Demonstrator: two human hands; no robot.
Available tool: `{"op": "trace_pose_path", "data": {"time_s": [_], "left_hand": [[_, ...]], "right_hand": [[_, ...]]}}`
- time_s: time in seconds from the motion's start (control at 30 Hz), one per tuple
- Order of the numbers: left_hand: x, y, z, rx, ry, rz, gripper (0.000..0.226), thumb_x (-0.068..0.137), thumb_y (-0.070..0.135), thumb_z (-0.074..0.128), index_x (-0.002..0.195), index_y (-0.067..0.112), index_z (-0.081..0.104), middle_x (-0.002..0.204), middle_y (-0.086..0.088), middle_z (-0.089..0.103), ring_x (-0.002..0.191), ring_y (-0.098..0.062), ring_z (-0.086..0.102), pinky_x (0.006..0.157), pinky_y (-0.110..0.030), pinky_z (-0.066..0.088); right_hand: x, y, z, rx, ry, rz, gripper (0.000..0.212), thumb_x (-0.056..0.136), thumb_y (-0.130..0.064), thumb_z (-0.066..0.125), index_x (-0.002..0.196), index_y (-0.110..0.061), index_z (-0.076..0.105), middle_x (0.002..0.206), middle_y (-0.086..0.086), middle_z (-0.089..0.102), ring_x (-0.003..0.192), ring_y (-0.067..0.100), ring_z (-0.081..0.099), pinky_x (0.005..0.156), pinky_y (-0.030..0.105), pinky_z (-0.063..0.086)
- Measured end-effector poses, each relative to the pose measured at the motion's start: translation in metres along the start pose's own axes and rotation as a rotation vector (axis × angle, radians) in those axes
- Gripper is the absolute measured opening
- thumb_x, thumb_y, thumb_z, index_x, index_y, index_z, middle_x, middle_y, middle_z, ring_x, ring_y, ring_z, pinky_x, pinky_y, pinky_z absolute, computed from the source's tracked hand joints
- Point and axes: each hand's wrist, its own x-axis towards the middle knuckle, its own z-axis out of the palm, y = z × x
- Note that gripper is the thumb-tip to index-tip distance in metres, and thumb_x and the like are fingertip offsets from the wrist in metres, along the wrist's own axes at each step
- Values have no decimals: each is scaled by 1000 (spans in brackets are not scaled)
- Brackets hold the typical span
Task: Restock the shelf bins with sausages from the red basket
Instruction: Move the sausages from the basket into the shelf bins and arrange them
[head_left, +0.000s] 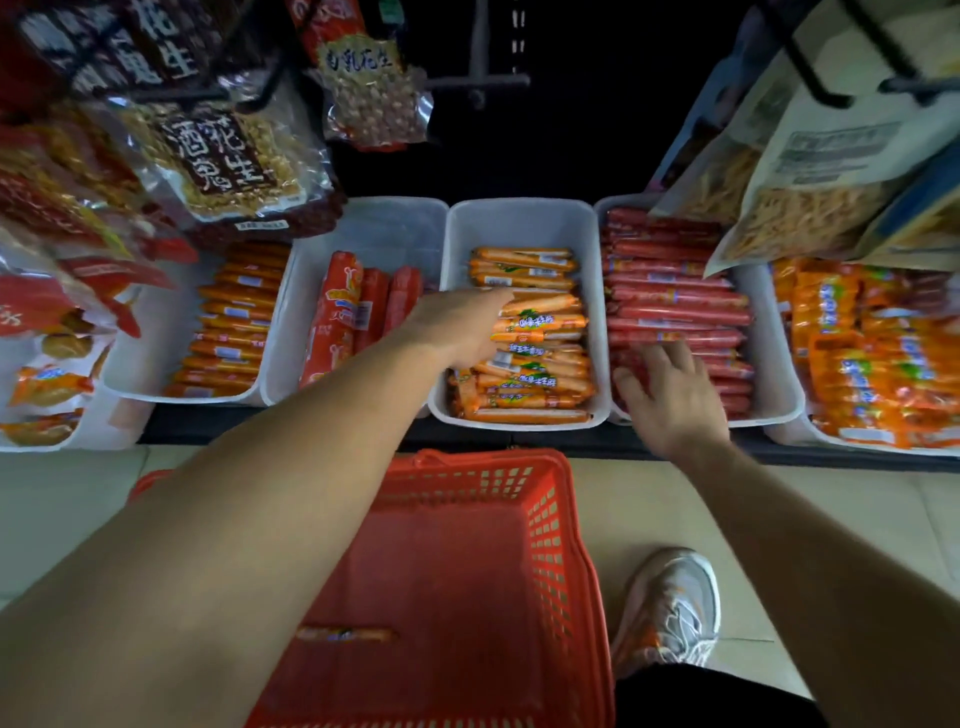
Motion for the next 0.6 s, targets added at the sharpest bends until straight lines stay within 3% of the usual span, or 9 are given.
{"op": "trace_pose_path", "data": {"time_s": [0.13,0.2,0.3,0.4,0.5,0.6], "left_hand": [[30,3,10,-59,-47,50,56,88,21,73,137,31,49,131,1,61,104,-22,61,82,-32,49],[36,7,13,-108,-46,66,63,86,24,75,142,32,45,138,2,57,114,-22,59,88,-33,47],[31,-3,16,-56,48,68,77,80,46,77,146,33,40,148,4,47,129,-22,50,103,-40,45],[13,-21,27,69,96,42,74,87,60,62,148,27,35,152,0,43,132,-26,47,109,-44,39],[5,-22,42,136,138,94,64,100,54,40,151,19,27,153,-9,38,137,-31,40,115,-43,28],[19,-12,44,54,100,122,60,103,51,36,154,24,21,154,-9,28,143,-31,30,116,-44,27]], "right_hand": [[-10,0,17,-120,74,-24,34,97,-42,40,119,-22,57,122,7,53,108,32,56,76,43,46],[-9,-1,18,-116,87,-23,38,96,-44,32,116,-22,56,117,5,56,106,30,57,69,39,44],[-9,-1,19,-123,92,-38,53,95,-55,20,117,-23,56,114,4,57,106,30,57,68,39,44],[-11,0,19,-129,95,-81,64,96,-64,14,120,-23,56,116,4,58,107,30,57,68,39,45],[-11,0,19,-128,100,-93,69,95,-67,10,120,-23,56,115,5,59,106,30,58,67,39,45],[-12,1,19,-134,112,-95,71,94,-69,8,118,-23,56,111,4,59,103,29,58,63,35,41]]}}
